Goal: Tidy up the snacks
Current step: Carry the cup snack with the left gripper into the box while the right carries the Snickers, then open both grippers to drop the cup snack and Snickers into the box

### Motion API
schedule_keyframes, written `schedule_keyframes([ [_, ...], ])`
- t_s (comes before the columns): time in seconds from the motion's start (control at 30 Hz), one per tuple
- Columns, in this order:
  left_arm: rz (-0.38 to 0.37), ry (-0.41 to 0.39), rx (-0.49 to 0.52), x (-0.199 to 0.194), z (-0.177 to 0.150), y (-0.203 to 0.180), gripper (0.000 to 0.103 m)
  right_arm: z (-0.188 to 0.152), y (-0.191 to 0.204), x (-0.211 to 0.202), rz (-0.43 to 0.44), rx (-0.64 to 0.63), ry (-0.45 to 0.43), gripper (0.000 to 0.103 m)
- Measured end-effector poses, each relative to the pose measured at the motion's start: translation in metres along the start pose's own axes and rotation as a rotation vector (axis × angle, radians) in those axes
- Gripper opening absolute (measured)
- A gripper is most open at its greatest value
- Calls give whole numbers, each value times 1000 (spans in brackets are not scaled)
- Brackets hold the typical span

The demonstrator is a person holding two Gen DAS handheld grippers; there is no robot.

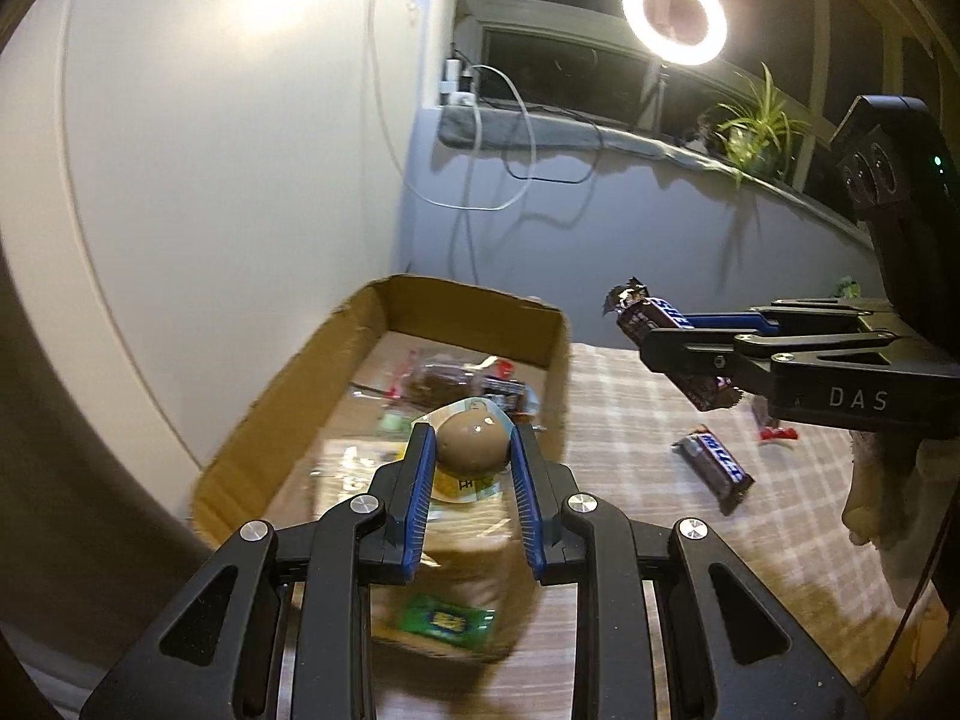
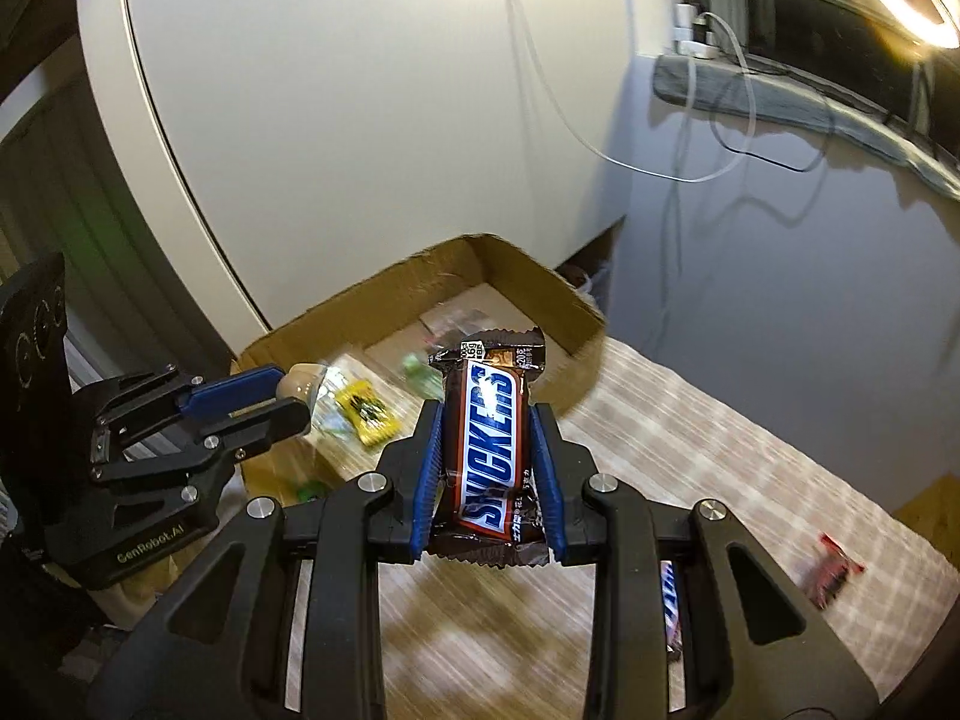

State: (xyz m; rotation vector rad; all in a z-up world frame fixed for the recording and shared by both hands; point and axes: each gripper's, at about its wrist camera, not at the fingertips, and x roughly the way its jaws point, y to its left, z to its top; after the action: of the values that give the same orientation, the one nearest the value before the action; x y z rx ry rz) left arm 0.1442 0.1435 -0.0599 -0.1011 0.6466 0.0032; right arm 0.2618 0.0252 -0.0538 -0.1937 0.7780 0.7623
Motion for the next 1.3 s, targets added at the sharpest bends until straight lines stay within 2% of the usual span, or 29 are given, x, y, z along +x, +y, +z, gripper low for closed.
schedule_keyframes([
  [0.37,29,3,-27,6,-2,27,24,21,36,43,36,-58,39,30],
  [0.7,32,16,-43,15,-5,39,24,29,37,74,35,-55,93,30],
  [1.1,34,13,-36,16,-4,38,25,30,33,83,27,-58,123,31],
  [1.13,38,13,-33,15,-4,38,26,30,33,83,23,-57,122,32],
  [1.17,42,13,-31,15,-4,38,32,30,33,83,20,-57,120,41],
  [1.2,48,11,-31,14,-4,37,38,31,32,82,15,-57,114,53],
  [1.23,51,6,-30,13,-4,37,48,31,32,80,8,-56,107,59],
  [1.3,53,-1,-29,12,-4,37,49,33,30,76,-4,-49,85,73],
])
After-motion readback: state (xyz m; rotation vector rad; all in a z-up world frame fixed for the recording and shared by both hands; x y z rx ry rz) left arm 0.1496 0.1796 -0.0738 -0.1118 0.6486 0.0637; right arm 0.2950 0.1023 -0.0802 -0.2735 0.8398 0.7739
